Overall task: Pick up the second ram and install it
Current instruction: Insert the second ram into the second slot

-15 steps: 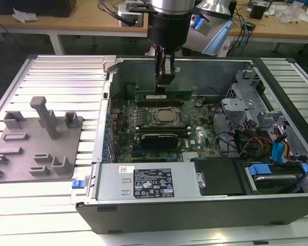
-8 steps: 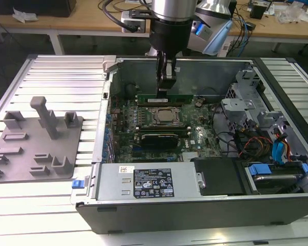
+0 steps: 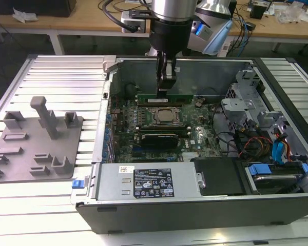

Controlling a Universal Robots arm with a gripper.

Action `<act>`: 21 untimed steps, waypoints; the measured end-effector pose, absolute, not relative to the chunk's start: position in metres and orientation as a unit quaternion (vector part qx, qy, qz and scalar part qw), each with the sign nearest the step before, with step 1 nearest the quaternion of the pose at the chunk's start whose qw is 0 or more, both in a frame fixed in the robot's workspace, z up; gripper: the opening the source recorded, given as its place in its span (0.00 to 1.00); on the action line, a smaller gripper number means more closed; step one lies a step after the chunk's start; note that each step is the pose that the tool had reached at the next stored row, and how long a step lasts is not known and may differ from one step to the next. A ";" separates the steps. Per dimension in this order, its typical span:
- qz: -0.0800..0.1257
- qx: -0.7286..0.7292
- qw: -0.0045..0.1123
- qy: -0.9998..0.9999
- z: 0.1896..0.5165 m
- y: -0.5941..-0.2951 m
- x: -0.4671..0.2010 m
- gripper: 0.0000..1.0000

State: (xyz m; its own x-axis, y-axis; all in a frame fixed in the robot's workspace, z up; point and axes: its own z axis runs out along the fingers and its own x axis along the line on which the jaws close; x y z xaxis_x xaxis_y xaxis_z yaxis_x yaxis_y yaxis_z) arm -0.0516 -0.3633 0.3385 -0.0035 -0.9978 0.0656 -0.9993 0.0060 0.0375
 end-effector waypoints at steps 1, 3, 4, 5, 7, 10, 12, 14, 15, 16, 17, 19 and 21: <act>0.010 0.705 0.037 -0.708 0.338 -0.363 -0.052 0.09; 0.010 0.705 0.037 -0.708 0.338 -0.363 -0.052 0.09; 0.010 0.705 0.037 -0.708 0.338 -0.363 -0.052 0.09; 0.010 0.705 0.036 -0.708 0.338 -0.362 -0.052 0.09; 0.010 0.705 0.036 -0.708 0.336 -0.358 -0.052 0.09; 0.010 0.705 0.036 -0.708 0.330 -0.357 -0.052 0.09; 0.010 0.705 0.036 -0.708 0.324 -0.357 -0.052 0.09; 0.010 0.705 0.036 -0.708 0.316 -0.357 -0.052 0.09; 0.010 0.705 0.036 -0.708 0.313 -0.357 -0.052 0.09; 0.010 0.705 0.036 -0.708 0.310 -0.357 -0.052 0.09; 0.010 0.705 0.036 -0.708 0.309 -0.357 -0.052 0.09; 0.010 0.705 0.036 -0.708 0.307 -0.357 -0.052 0.09; 0.010 0.705 0.036 -0.708 0.305 -0.357 -0.052 0.09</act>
